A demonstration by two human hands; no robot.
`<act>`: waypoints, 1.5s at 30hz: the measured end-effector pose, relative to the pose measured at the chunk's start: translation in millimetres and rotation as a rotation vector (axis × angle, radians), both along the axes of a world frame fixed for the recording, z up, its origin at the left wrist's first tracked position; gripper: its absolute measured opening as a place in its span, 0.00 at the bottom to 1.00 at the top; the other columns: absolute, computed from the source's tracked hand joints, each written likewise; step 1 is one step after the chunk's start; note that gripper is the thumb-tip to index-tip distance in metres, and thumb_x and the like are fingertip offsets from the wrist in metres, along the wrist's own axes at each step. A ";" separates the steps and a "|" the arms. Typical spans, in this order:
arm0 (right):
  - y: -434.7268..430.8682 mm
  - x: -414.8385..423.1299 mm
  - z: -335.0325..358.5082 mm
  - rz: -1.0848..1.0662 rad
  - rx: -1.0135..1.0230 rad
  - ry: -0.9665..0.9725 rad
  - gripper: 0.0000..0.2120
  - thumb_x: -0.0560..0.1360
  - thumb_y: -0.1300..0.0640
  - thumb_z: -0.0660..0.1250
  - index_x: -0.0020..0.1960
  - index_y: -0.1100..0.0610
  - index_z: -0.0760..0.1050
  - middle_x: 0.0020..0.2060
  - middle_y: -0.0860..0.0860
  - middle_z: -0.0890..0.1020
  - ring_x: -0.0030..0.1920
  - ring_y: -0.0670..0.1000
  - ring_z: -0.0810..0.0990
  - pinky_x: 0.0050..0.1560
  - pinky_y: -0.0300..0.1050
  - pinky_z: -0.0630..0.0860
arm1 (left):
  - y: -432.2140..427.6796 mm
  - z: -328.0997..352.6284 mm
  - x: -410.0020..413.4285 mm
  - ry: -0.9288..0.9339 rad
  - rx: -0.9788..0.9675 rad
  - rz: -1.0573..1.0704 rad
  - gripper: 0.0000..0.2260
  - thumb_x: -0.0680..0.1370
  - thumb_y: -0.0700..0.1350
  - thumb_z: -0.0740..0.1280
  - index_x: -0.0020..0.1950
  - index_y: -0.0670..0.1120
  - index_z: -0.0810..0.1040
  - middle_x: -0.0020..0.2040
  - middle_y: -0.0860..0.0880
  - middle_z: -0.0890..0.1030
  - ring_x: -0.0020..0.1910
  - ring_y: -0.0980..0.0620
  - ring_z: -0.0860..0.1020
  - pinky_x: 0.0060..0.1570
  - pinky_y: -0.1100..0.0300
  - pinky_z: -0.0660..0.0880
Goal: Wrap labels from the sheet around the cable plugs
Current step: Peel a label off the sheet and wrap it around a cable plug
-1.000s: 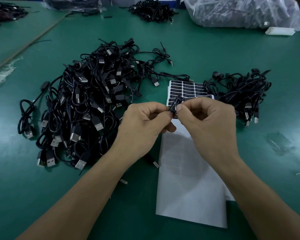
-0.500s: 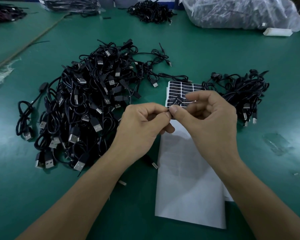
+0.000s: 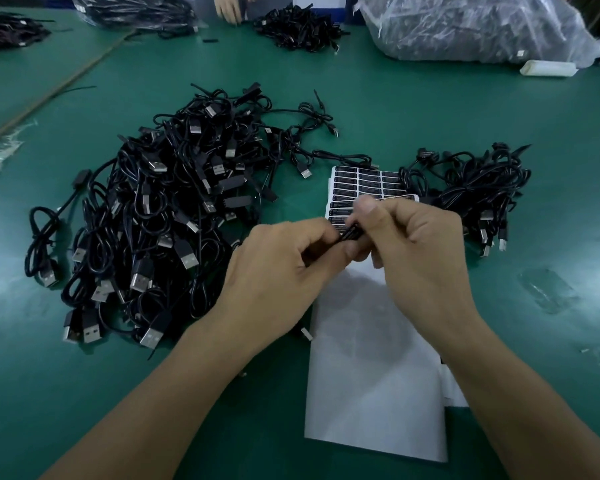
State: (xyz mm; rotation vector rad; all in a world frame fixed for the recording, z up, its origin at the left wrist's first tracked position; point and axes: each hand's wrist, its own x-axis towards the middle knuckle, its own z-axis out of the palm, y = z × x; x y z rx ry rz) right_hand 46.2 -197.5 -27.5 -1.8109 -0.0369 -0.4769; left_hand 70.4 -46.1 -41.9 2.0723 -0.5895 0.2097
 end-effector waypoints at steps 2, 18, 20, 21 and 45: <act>-0.1 -2.0 2.7 0.002 0.076 -0.017 0.16 0.83 0.50 0.61 0.44 0.56 0.82 0.31 0.51 0.84 0.31 0.46 0.80 0.34 0.36 0.74 | 0.9 3.5 1.1 -0.156 0.041 0.039 0.13 0.78 0.58 0.65 0.42 0.52 0.82 0.35 0.56 0.78 0.38 0.51 0.73 0.37 0.48 0.73; 23.6 -5.0 -17.3 0.114 -0.367 -0.137 0.07 0.76 0.60 0.72 0.53 0.55 0.85 0.44 0.46 0.82 0.46 0.41 0.78 0.47 0.28 0.71 | 13.5 28.7 8.2 -0.132 -0.710 0.150 0.08 0.83 0.43 0.63 0.44 0.49 0.73 0.37 0.51 0.76 0.34 0.56 0.76 0.37 0.64 0.73; 21.9 -6.7 -13.3 0.096 -0.293 -0.189 0.06 0.76 0.61 0.71 0.52 0.55 0.84 0.43 0.44 0.82 0.46 0.42 0.80 0.48 0.31 0.74 | 17.6 30.1 11.9 -0.080 -0.802 0.249 0.12 0.84 0.47 0.60 0.41 0.49 0.73 0.36 0.52 0.77 0.32 0.57 0.76 0.35 0.64 0.72; 21.5 -7.4 -10.5 0.085 -0.246 -0.212 0.06 0.76 0.62 0.71 0.52 0.55 0.84 0.43 0.43 0.82 0.45 0.43 0.80 0.47 0.33 0.75 | 19.1 29.9 13.1 -0.061 -0.832 0.285 0.15 0.85 0.49 0.59 0.39 0.49 0.75 0.34 0.53 0.78 0.31 0.57 0.77 0.34 0.63 0.72; -69.9 40.2 45.0 -0.672 -0.794 0.198 0.23 0.78 0.44 0.64 0.68 0.54 0.73 0.65 0.61 0.72 0.65 0.65 0.69 0.65 0.58 0.64 | 23.4 12.8 22.8 0.116 -0.711 0.424 0.16 0.86 0.45 0.54 0.42 0.50 0.74 0.29 0.55 0.72 0.27 0.56 0.65 0.28 0.62 0.62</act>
